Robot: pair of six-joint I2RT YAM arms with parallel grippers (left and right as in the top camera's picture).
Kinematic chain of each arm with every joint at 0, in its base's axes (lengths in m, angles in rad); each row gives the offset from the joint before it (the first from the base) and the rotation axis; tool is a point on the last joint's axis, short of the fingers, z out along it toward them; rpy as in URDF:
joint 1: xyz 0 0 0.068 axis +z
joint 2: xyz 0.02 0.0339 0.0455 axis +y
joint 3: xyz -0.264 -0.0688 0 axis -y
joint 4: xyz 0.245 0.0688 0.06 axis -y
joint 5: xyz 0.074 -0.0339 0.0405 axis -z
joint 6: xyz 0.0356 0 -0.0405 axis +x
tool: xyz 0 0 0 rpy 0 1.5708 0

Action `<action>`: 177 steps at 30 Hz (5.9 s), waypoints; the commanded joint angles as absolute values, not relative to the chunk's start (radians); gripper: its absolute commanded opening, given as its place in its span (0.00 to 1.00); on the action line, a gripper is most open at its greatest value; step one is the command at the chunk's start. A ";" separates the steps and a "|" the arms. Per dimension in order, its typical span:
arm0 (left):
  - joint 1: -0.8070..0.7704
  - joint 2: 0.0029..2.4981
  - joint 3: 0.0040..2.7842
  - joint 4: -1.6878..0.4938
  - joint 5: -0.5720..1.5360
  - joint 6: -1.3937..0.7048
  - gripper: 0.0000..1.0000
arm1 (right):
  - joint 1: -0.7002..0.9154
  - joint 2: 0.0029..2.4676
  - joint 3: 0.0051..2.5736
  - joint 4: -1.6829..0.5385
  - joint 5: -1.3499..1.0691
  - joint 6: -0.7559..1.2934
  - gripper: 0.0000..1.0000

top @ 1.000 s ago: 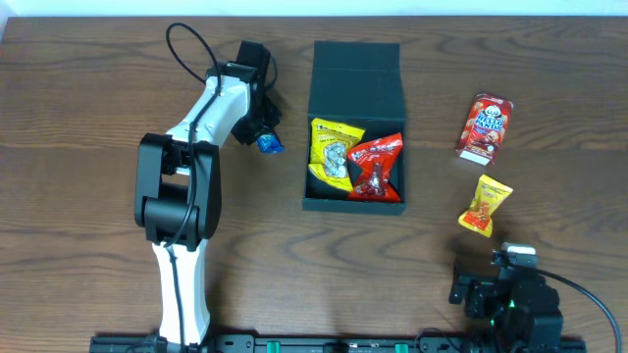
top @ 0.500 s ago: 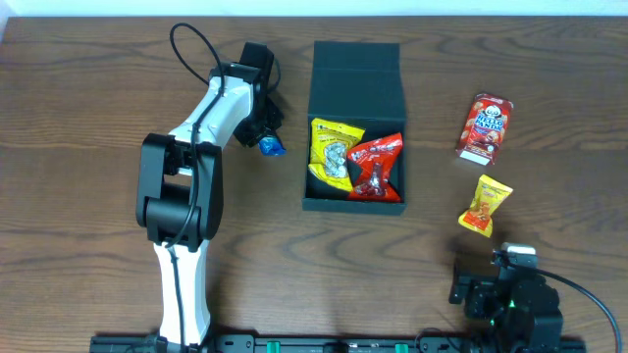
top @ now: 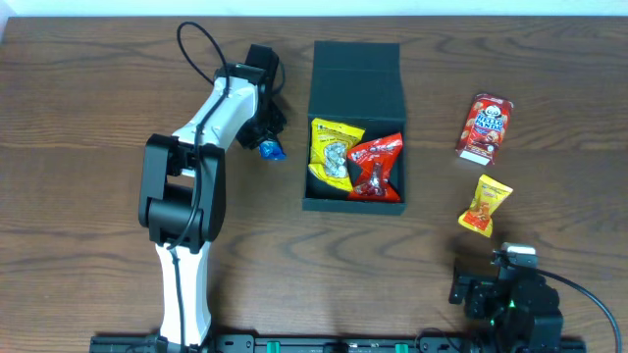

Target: Pack container

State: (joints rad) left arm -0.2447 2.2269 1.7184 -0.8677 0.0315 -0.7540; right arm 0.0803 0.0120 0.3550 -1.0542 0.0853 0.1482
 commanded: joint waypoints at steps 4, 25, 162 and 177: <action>-0.277 2.072 1.736 -0.895 -0.057 -0.670 0.06 | 0.070 0.007 0.352 -1.059 0.086 0.141 0.99; -0.710 1.877 1.736 -1.023 -0.115 -0.447 0.05 | 0.070 0.007 0.352 -1.059 0.086 0.140 0.99; -0.517 2.079 1.661 -0.864 -0.418 -0.515 0.95 | 0.071 0.007 0.352 -1.059 0.086 0.141 0.99; -0.535 2.039 1.769 -0.983 -0.482 -0.519 0.95 | 0.070 0.007 0.352 -1.059 0.086 0.141 0.99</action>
